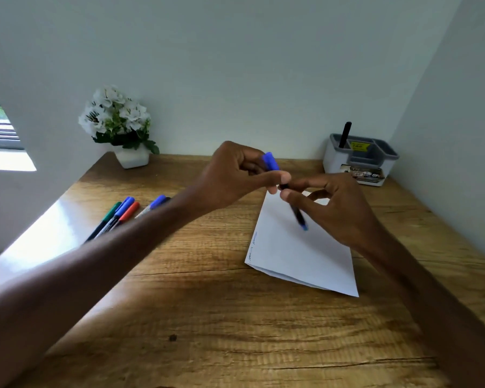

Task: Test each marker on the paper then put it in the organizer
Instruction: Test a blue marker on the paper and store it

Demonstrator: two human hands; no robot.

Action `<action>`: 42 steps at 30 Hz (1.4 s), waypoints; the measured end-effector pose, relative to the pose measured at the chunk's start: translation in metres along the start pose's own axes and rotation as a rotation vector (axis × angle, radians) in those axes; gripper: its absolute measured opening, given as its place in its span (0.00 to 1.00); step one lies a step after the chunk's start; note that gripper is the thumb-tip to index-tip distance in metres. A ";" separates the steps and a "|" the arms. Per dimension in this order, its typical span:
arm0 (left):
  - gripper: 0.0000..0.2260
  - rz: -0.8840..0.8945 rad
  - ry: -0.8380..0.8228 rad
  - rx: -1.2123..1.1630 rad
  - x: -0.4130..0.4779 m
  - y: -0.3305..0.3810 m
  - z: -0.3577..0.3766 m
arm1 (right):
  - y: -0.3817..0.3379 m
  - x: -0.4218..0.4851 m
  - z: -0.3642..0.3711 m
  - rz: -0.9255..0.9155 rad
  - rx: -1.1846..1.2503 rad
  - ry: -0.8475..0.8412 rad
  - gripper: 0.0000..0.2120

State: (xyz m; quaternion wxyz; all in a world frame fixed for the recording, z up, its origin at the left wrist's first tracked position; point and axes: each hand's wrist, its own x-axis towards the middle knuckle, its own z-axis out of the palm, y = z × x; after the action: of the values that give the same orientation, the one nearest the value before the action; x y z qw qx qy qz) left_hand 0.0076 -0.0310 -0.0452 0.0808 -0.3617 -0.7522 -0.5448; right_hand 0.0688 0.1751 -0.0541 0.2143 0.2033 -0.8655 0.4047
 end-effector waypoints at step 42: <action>0.09 -0.070 -0.054 0.567 0.004 -0.085 0.047 | 0.123 0.077 -0.065 0.161 -0.491 0.563 0.11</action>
State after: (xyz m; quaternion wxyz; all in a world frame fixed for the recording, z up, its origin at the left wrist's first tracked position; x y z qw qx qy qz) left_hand -0.0363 -0.0003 -0.1261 0.1399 -0.3130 -0.8883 -0.3055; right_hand -0.0464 0.2852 -0.0503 0.4536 -0.0420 -0.8570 0.2409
